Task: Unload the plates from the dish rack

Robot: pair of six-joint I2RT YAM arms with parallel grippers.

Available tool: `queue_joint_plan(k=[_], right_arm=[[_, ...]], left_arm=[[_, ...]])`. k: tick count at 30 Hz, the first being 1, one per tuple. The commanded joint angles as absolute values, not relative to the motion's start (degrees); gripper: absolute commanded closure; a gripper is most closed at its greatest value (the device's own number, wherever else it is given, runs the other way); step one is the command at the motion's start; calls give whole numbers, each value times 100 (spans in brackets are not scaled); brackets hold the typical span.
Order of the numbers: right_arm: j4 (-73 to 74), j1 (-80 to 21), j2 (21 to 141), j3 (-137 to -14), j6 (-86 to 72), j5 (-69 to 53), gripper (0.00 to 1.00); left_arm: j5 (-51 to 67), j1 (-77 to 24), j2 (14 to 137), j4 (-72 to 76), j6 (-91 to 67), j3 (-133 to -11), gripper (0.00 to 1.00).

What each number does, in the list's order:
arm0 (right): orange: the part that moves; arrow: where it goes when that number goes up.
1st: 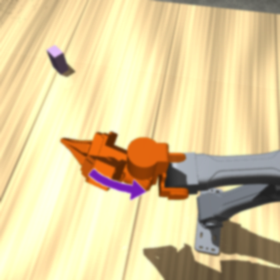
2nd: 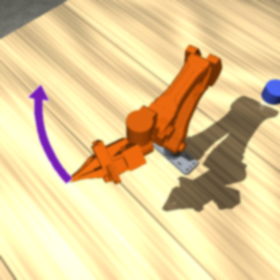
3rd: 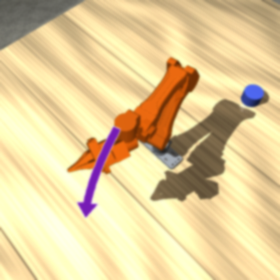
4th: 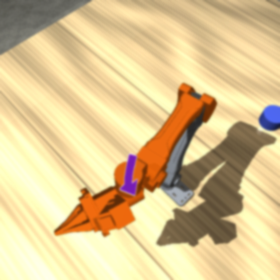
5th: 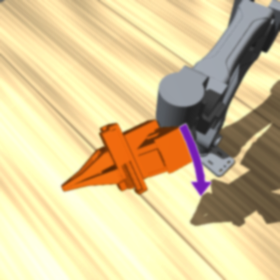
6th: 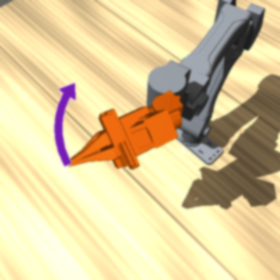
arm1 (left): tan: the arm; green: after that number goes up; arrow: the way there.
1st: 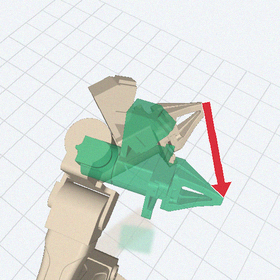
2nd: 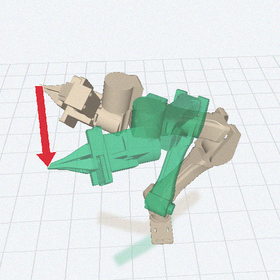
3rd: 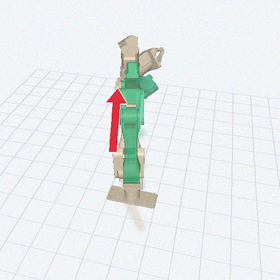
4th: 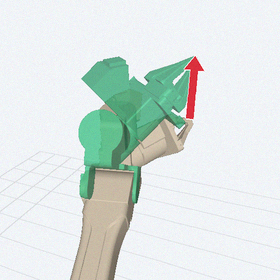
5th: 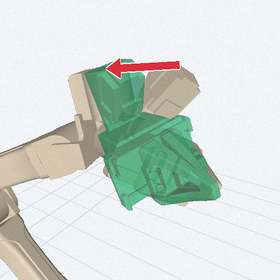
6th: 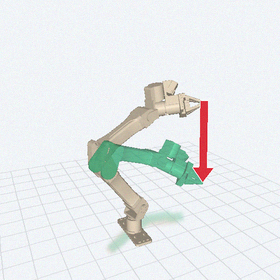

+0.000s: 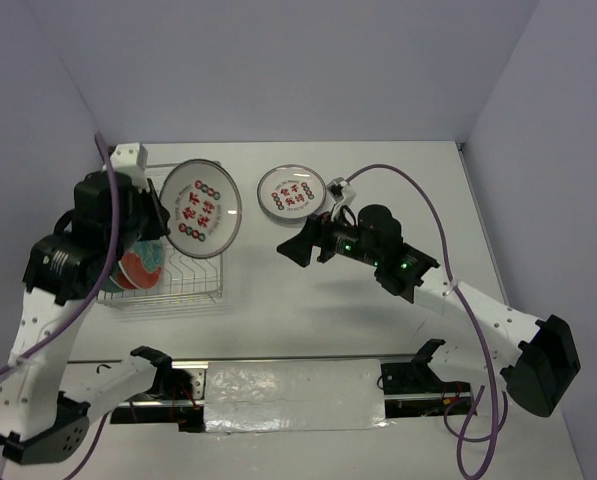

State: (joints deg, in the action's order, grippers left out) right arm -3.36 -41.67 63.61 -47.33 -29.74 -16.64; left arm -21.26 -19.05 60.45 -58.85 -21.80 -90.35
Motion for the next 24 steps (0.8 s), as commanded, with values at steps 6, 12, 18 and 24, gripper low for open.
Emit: queue_joint_plan(k=[6,12,18,24], right_arm=[[-1495,-4201,6170,-4851,-3190,-1732,5],[-1114,-4166,6328,-4922,-3269,-1194,14],[-1714,-4131,6258,-4676,-3489,-1724,100],[-970,-3615,6231,-4755,-4119,-661,100]], left_arm=[[1235,-1916,4835,-3501,-3198,-7288,100],[1933,-1916,4535,-2725,-3506,-6654,100],[1856,-1907,4605,-2715,-3446,-6434,86],[-529,-1907,4746,-4067,-3314,-6828,1]])
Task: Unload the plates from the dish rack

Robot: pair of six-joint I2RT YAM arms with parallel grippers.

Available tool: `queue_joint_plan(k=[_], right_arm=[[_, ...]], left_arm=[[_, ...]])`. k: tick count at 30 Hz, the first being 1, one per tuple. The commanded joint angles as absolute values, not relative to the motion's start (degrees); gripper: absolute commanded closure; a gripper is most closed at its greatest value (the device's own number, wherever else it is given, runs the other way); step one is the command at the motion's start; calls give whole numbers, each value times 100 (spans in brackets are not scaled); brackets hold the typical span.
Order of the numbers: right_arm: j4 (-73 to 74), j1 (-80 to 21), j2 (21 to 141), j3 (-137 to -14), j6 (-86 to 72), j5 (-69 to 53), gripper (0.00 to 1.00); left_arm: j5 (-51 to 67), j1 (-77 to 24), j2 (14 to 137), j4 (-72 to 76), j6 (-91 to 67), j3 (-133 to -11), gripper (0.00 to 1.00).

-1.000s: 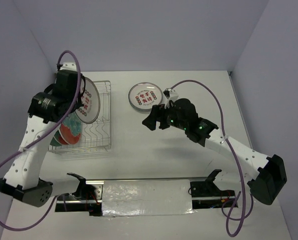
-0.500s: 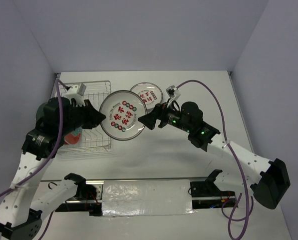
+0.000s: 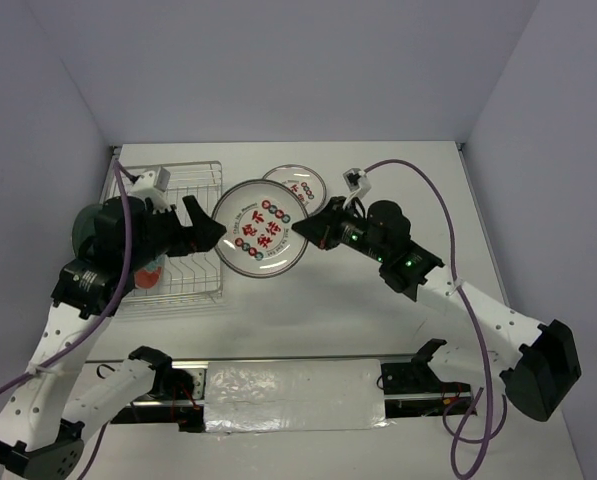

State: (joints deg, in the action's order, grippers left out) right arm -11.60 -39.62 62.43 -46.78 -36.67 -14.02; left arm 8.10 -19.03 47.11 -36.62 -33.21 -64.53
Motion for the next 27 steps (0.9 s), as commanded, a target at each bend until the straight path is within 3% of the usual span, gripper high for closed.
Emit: queue_joint_plan(k=[1,2,6,11,14,19,21,23,27], right_arm=[[-845,-3421,6292,-4790,-4270,-555,100],[-748,-3219,6354,-4790,-4428,-493,100],[-1186,-2182,7029,-4816,-5018,-800,100],[-960,-1759,8935,-6159,-4729,-1036,99],[-889,-1547,10058,-7020,-4737,-1774,96],[-476,-1494,10924,-8031,-4597,-1864,91],[-282,-1494,11179,-8252,-4527,-1846,76],[-159,-1503,11311,-8297,-4474,-1872,55],[165,-1573,11364,-8419,-4203,-1811,41]], left_arm=[[-919,-1907,4755,-4287,-3313,-6907,1],[-1549,-1916,4755,-4707,-3305,-7047,0],[-2275,-1916,4527,-5167,-3173,-7303,0],[-2776,-1916,4368,-5807,-3059,-7962,1],[-3058,-1916,4421,-6203,-2989,-8410,1],[-3085,-1916,4421,-6521,-2865,-8859,0],[-3041,-1916,4395,-6521,-2830,-8886,1],[-3050,-1916,4377,-6539,-2804,-8886,0],[-3024,-1916,4386,-6478,-2786,-8719,1]])
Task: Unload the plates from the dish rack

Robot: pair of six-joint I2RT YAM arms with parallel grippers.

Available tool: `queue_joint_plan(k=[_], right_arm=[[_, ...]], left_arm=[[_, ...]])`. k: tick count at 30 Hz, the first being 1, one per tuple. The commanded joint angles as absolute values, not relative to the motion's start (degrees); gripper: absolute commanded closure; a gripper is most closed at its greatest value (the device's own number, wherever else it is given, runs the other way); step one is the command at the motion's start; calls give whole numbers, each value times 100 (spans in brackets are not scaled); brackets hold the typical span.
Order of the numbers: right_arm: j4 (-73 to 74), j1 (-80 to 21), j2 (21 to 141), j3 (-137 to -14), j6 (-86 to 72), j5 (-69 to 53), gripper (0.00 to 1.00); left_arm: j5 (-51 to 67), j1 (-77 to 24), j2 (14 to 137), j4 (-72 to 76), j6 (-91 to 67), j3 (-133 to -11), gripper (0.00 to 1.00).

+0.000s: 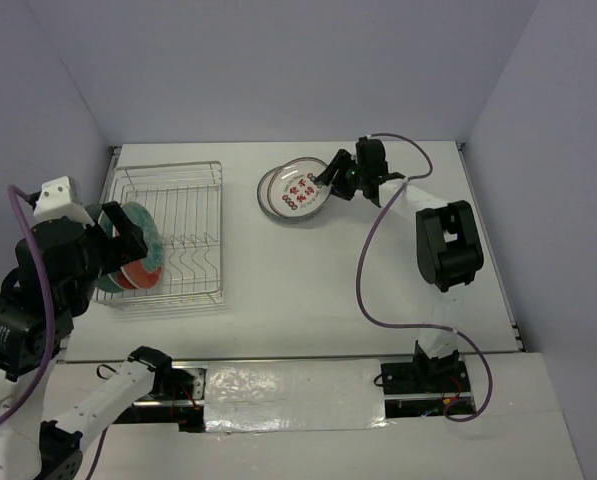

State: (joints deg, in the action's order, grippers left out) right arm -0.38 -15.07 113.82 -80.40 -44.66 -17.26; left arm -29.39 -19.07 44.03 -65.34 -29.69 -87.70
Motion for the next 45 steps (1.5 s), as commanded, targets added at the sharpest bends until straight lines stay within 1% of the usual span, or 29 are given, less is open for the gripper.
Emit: queue_joint_plan(k=[1,4,5,6,8,9,13,16,21,24,25,28,29,31,32,33,35,36,37,38,43,45], right_arm=[[472,-1599,11382,-8507,-4097,-1732,40],[1507,-1905,11513,-9033,-3448,-1111,32],[1825,-1994,11592,-9496,-3271,-916,32],[2524,-2091,11871,-9762,-3130,-714,31],[3039,-2249,12154,-10411,-2840,-327,25],[3354,-2337,12373,-10537,-2804,-273,25],[3638,-2364,12603,-10748,-2646,-106,24],[3920,-2373,12569,-10811,-2506,306,24],[3938,-2382,12025,-10398,-2364,1150,23],[3701,-2434,11445,-10003,-2303,1344,23],[3613,-2487,11113,-9776,-2277,1345,23],[3411,-2653,10602,-9354,-2241,1249,23],[3201,-2715,10208,-9204,-2206,1161,23],[2937,-2821,9802,-8694,-2127,722,23],[2692,-2926,9591,-8501,-2127,590,23],[2568,-2962,9215,-8325,-2153,458,23],[2217,-3049,8861,-7771,-2214,142,23],[2102,-3067,8546,-7387,-2293,71,23],[1987,-3076,8412,-7226,-2320,-43,23],[1830,-3102,8281,-7077,-2355,-166,23],[1530,-3181,7639,-6312,-2461,-351,23],[1433,-3208,7515,-6083,-2461,-387,23]], left_arm=[[-2963,-1916,4394,-6434,-2786,-8684,0],[-2935,-1916,4421,-6372,-2795,-8517,1],[-2962,-1916,4421,-6363,-2804,-8421,1],[-2979,-1916,4447,-6355,-2812,-8385,1],[-2988,-1916,4482,-6372,-2821,-8306,0],[-2980,-1916,4535,-6389,-2813,-8297,0],[-3058,-1916,4675,-6547,-2777,-8385,0],[-3286,-1916,4737,-6644,-2742,-8394,0],[-3708,-1916,4869,-6557,-2874,-8104,1],[-4059,-1916,4930,-6302,-2953,-7788,0],[-4174,-1916,5018,-6284,-3040,-7691,0],[-4508,-1890,5263,-6188,-3146,-7612,1],[-4552,-1864,5334,-6161,-3138,-7611,1],[-4597,-1706,5449,-5995,-3059,-7568,0],[-4579,-1609,5562,-5898,-2919,-7524,2],[-4509,-1304,5624,-5776,-2814,-7489,5],[-4053,-724,5844,-5398,-2444,-7366,10],[-3939,-634,5923,-5292,-2382,-7348,16],[-3877,-581,6115,-5282,-2408,-7382,18],[-3772,-545,6213,-5274,-2417,-7418,20],[-3735,-483,6854,-5142,-2460,-7471,20],[-3779,-413,6987,-5080,-2470,-7322,23]])
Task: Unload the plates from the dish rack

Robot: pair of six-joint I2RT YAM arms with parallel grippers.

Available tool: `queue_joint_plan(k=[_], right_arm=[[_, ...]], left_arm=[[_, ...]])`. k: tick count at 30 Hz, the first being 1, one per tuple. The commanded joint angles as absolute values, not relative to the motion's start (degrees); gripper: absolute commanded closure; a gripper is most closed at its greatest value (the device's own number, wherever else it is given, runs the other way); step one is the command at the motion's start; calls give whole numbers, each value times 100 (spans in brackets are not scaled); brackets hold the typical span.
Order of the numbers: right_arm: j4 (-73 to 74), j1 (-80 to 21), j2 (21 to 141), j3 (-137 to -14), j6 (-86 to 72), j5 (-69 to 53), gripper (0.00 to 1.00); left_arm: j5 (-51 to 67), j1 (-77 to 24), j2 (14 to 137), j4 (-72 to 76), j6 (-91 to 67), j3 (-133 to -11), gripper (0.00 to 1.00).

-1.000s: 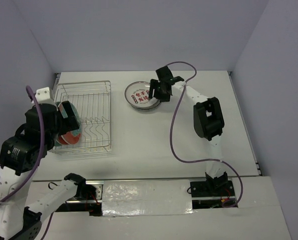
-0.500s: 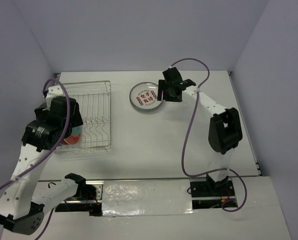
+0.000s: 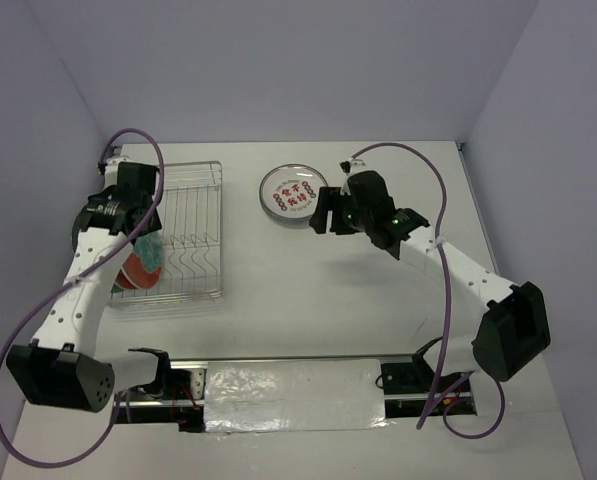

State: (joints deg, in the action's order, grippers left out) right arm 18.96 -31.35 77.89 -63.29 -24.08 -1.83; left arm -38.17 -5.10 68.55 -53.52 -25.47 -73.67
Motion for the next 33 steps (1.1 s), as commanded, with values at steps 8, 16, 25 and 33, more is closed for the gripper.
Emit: queue_joint_plan(k=[8,16,25,33], right_arm=[[1187,-3234,7111,-5625,-2531,-501,23],[976,-3305,7058,-5353,-2689,-589,23],[914,-3393,6996,-5168,-2839,-668,23],[975,-3436,6759,-5142,-2892,-677,23]], left_arm=[[-3745,-150,7067,-4729,-2514,-6716,34],[-3147,-167,6742,-4368,-2162,-6513,75],[-3788,-588,6495,-4456,-1777,-7189,100],[-2874,-878,6460,-4534,-405,-7795,100]])
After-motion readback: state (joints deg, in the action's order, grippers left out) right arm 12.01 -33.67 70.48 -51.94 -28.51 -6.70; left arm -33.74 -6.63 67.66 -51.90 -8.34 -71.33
